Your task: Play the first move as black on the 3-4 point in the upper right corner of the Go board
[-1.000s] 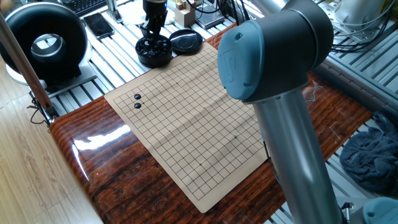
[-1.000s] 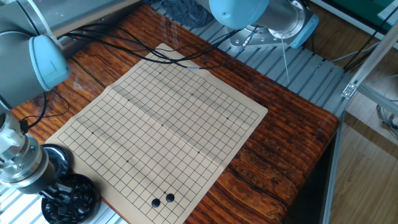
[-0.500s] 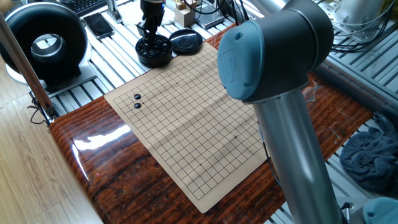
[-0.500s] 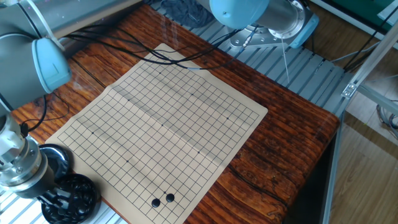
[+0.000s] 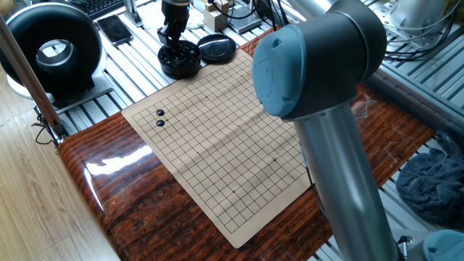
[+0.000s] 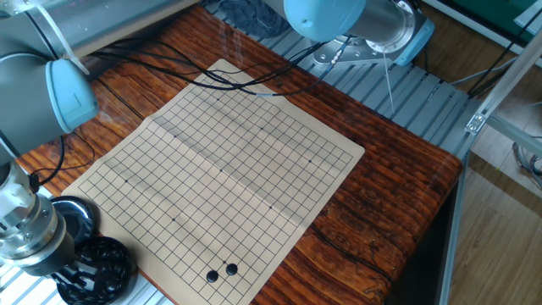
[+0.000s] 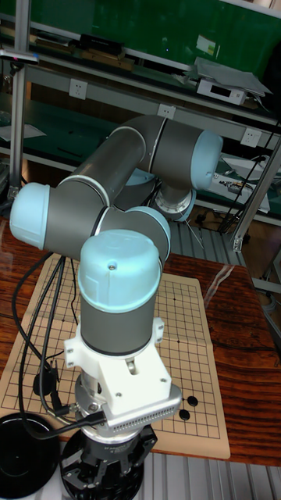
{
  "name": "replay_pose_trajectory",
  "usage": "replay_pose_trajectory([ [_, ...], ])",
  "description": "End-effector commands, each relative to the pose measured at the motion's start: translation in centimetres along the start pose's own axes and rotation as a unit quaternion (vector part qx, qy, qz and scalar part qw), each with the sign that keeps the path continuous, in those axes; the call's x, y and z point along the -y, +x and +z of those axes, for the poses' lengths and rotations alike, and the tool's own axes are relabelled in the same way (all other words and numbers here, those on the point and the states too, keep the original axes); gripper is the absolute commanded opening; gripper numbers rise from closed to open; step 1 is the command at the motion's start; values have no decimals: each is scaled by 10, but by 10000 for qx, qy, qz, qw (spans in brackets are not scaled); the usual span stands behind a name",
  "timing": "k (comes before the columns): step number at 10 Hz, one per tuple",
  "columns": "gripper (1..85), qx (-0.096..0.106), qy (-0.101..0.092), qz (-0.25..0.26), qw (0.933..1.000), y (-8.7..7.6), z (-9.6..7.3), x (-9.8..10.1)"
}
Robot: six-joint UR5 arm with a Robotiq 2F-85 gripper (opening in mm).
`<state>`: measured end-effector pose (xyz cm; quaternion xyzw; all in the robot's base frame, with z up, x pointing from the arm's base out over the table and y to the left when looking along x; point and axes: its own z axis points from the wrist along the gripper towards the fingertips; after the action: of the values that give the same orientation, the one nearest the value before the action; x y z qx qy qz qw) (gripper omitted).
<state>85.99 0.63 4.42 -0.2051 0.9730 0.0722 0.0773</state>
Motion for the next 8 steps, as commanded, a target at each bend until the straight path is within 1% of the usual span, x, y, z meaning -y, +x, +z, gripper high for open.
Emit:
replay_pose_trajectory([
  [1, 340, 48, -40, -11, 10000, -3, 1, -1],
  [6, 340, 53, -71, 1, 10000, -3, 0, -1],
  [8, 363, 19, -87, 39, 10000, -1, -2, -1],
])
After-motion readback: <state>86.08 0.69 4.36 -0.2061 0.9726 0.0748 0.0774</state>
